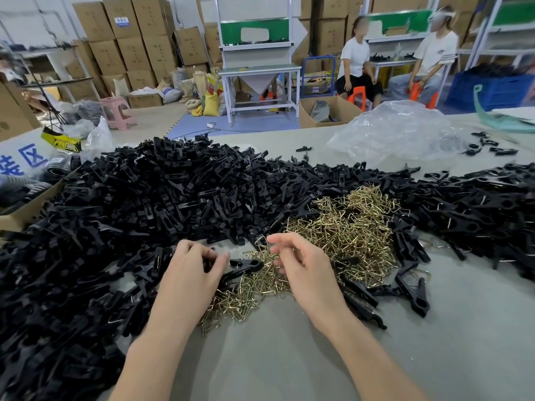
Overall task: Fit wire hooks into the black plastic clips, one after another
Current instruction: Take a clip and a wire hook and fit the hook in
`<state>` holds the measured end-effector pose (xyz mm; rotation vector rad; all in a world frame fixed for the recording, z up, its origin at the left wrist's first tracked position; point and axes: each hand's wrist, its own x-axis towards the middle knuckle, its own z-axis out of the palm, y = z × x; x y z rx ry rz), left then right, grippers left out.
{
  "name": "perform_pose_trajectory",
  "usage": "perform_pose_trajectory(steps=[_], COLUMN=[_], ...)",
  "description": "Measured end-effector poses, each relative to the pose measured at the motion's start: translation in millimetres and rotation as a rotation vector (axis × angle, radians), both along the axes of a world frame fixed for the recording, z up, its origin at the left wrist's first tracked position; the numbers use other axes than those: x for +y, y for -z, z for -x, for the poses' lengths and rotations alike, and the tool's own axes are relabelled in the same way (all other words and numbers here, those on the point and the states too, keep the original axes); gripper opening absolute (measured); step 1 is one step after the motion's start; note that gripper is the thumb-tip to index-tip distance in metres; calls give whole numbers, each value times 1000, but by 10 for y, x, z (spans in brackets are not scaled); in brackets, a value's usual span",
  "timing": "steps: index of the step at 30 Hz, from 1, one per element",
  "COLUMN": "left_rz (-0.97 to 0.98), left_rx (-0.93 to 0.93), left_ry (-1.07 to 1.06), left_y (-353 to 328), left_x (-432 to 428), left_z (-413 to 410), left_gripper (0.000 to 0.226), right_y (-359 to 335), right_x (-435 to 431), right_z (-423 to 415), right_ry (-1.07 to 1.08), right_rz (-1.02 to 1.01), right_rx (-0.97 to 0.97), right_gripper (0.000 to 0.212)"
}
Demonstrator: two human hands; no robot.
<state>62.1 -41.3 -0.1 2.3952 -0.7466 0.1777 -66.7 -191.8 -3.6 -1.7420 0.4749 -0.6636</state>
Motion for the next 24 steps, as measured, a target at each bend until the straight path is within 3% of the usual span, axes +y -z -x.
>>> perform_pose_trajectory(steps=[4,10,13,18,24], left_rz=[41,113,252,643,708], left_rx=[19,-19,-49,180,288], left_ry=[8,78,68,158,228], left_y=[31,24,-52,-273,-221], left_x=[-32,-63,-79,-184,-296], left_z=[-8,31,85,344,608], left_gripper=[7,19,17,18,22], right_y=[1,9,-9,-60,-94], right_x=[3,-3,3,42,93], right_z=[1,1,12,-5,-2], right_ry=[0,2,0,-77,-186], right_rz=[-3,2,-1,-65,-147], right_rx=[-12,-9,-16,-114,-165], right_gripper=[44,42,41,25,16])
